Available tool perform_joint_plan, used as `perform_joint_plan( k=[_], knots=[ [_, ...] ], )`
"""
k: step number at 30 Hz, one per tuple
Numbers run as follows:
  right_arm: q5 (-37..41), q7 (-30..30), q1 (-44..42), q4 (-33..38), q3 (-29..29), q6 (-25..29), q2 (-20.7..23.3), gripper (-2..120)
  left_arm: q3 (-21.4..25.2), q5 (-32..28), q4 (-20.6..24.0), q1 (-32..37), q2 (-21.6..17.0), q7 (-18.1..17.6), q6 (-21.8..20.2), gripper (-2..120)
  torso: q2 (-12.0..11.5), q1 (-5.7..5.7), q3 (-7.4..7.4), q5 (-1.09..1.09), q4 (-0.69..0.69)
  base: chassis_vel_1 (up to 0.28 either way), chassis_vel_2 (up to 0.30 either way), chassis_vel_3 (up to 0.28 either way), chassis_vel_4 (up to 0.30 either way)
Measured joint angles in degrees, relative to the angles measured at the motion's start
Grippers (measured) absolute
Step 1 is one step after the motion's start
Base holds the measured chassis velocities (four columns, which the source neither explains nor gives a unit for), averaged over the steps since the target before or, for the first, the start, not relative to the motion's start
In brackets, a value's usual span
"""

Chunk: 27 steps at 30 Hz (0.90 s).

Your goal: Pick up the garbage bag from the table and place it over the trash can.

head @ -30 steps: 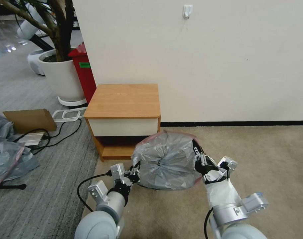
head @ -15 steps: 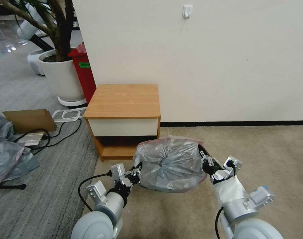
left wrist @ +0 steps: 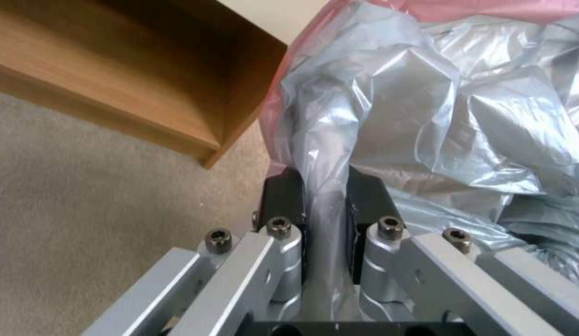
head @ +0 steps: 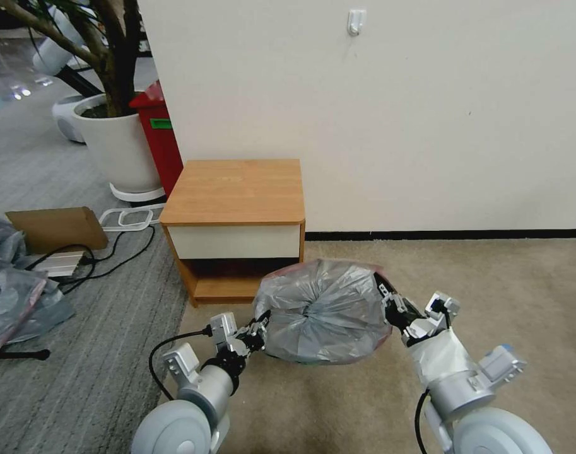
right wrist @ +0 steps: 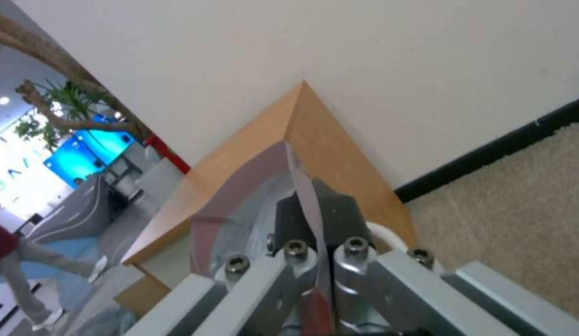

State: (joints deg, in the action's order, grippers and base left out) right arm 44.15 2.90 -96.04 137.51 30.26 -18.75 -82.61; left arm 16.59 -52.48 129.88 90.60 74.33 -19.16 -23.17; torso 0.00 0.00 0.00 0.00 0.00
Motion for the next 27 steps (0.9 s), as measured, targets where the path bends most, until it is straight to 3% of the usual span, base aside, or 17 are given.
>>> perform_joint_plan(
  k=[14,27],
  knots=[
    [4.9,0.9,0.3,-2.3,4.8,-2.4,1.1,0,2.0,-1.7,-0.2,0.3,-0.4,3.0,-0.4,9,0.0,0.0,0.0,0.0,0.0,0.0,0.0,0.0,0.0],
    [10.2,-2.1,-0.4,-5.1,7.2,-5.0,2.0,0,4.2,-7.8,0.3,0.4,-0.6,6.3,-2.6,9,0.0,0.0,0.0,0.0,0.0,0.0,0.0,0.0,0.0]
  ],
)
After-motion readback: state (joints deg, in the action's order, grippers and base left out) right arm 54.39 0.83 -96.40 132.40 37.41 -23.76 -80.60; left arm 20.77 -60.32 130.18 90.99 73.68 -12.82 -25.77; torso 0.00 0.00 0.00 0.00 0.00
